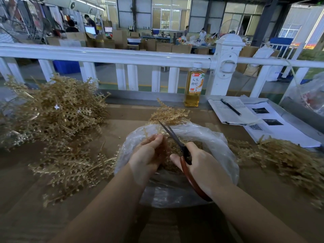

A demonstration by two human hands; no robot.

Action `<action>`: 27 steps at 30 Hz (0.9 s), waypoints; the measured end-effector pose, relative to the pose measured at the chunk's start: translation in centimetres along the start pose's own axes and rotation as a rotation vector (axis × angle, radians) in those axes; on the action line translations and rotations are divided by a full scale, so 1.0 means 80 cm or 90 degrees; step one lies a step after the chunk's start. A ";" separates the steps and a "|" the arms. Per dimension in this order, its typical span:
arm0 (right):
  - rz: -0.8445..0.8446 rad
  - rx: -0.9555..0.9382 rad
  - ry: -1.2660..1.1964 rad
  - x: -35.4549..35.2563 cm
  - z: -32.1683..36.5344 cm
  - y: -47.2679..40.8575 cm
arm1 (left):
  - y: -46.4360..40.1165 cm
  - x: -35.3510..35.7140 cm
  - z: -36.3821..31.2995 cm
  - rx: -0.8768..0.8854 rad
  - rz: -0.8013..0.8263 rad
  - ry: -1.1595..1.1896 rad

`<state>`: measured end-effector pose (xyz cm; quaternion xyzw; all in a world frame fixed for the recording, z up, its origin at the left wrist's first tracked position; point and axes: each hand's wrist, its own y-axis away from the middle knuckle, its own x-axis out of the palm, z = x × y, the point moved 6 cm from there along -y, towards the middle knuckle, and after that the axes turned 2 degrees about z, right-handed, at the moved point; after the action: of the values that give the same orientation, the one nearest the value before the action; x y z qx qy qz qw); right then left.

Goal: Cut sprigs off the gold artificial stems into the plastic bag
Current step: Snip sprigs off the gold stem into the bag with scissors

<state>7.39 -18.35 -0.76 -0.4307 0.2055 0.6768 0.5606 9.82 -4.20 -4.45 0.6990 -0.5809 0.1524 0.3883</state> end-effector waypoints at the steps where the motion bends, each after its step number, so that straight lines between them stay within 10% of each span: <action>1: 0.003 -0.004 0.020 0.001 0.001 0.001 | 0.000 0.000 0.000 -0.003 0.001 -0.003; 27: -0.029 -0.059 0.164 0.012 0.014 0.005 | 0.008 0.002 0.004 -0.088 -0.020 0.012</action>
<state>6.60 -17.08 -0.98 -0.5440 0.2341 0.6117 0.5245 9.17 -4.56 -4.26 0.6780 -0.5755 0.1124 0.4433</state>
